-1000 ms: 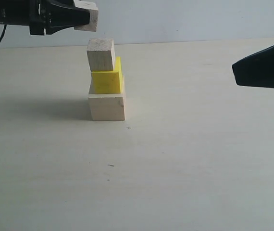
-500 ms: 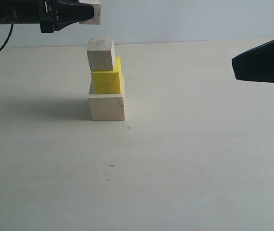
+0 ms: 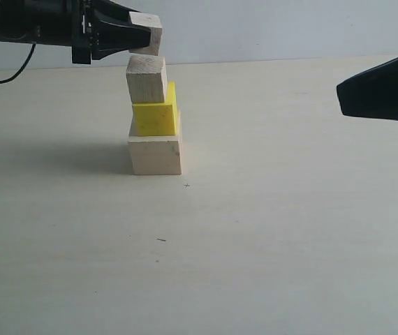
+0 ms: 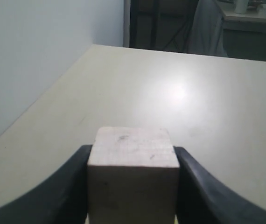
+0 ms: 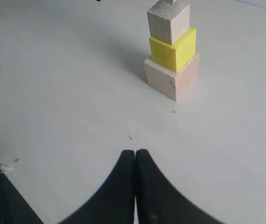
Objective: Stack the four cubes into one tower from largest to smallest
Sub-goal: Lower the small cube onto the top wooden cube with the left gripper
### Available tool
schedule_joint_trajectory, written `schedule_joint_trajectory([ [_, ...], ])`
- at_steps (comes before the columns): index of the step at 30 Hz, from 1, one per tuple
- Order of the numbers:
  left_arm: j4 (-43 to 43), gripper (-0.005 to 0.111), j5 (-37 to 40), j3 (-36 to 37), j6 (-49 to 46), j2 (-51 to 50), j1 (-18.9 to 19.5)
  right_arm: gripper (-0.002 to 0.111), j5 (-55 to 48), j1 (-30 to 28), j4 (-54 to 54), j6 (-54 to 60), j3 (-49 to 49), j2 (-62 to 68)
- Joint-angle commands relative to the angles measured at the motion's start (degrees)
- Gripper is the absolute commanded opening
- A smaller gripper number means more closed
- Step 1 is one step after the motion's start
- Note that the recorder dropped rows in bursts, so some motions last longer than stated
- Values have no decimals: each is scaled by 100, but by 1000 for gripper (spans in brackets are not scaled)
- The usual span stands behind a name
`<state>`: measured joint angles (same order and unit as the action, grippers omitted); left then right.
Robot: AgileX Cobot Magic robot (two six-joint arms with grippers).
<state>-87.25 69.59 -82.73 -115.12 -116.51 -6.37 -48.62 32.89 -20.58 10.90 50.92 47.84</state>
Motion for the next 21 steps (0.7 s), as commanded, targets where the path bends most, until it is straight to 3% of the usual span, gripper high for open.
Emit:
schedule_joint_trajectory([
  [1, 217, 0, 37, -46, 8, -19, -7, 0, 69, -22, 42, 59, -23, -49],
  [21, 632, 1, 37, -46, -158, -114, -7, 0, 69, -22, 6, 48, -23, -49],
])
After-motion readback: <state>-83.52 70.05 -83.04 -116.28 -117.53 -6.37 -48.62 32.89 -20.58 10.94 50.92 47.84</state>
